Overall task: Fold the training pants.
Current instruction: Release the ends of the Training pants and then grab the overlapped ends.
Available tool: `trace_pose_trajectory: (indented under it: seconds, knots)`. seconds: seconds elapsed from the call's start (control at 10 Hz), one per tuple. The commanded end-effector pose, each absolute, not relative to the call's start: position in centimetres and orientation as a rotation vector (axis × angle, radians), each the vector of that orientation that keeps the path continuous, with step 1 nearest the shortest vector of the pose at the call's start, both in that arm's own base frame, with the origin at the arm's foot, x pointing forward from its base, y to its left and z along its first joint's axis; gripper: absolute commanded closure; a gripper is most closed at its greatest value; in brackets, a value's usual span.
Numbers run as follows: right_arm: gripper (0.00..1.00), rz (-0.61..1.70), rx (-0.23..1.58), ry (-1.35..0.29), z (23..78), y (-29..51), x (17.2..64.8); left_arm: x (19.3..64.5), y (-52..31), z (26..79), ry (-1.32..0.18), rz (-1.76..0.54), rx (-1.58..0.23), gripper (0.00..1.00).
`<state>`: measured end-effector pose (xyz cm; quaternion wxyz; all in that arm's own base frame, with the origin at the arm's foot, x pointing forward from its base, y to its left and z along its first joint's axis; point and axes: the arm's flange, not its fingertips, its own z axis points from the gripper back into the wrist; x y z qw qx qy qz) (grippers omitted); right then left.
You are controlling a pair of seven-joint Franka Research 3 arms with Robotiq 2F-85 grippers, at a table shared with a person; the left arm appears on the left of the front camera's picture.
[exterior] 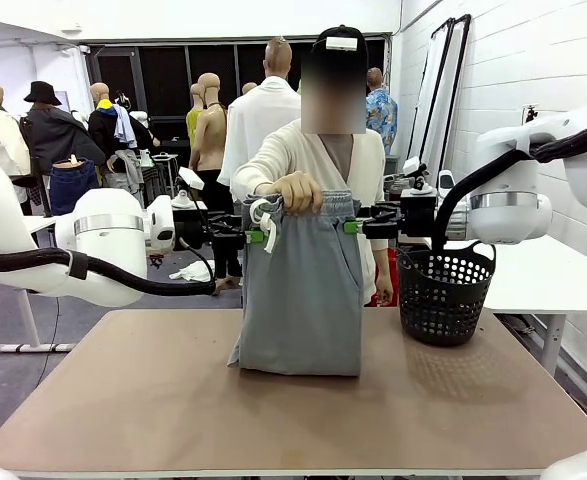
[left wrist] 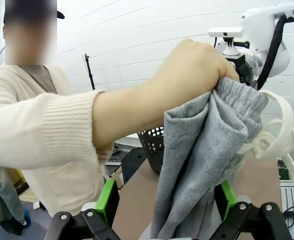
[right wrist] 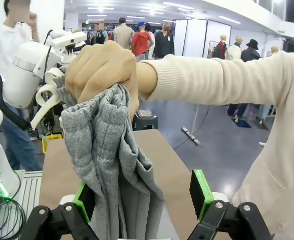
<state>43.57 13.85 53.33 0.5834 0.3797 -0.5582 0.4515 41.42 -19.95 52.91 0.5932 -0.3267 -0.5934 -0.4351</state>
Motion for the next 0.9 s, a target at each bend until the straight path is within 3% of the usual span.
trace_pose_trajectory:
  seconds: [0.0, 0.8]
  knots:
    - [0.07, 1.032, 0.881, -1.346, 52.4, 14.7, 43.4, 42.3, -20.0, 52.8, -1.425, -1.028, -0.759, 0.00]
    - [0.07, 1.058, 1.115, -1.223, 52.2, 14.5, 44.6, 44.5, -20.9, 53.0, -1.320, -1.223, -0.853, 0.00]
